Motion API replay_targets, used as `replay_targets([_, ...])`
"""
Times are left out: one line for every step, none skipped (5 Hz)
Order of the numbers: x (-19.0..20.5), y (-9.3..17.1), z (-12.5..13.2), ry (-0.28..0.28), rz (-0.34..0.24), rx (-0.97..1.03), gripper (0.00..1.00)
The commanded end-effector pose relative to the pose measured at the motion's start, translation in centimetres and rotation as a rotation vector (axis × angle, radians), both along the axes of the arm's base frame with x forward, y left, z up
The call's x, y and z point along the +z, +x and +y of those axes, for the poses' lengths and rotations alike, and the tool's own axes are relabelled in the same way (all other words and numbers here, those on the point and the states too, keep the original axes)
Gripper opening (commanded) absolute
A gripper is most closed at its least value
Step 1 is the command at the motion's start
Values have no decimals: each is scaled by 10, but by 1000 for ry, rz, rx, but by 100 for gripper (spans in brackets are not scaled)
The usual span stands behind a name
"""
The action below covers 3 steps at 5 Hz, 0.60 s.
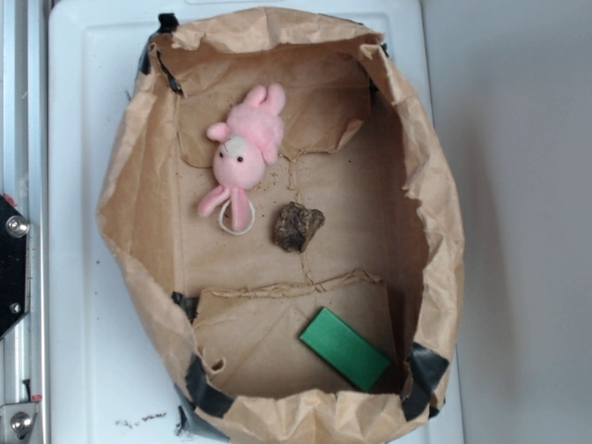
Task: Grab the pink bunny.
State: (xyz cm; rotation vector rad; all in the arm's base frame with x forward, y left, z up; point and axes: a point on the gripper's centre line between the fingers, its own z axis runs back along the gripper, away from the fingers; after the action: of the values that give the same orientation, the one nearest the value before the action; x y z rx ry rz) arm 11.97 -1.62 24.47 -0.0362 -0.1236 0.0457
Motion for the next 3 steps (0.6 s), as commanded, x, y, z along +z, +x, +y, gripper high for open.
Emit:
replay_targets([0,0,0,0,0,0,100])
replay_targets([-14,50,-3,-12,-3,213,100])
replay_targets([-31,100,8,-38,-15,359,100])
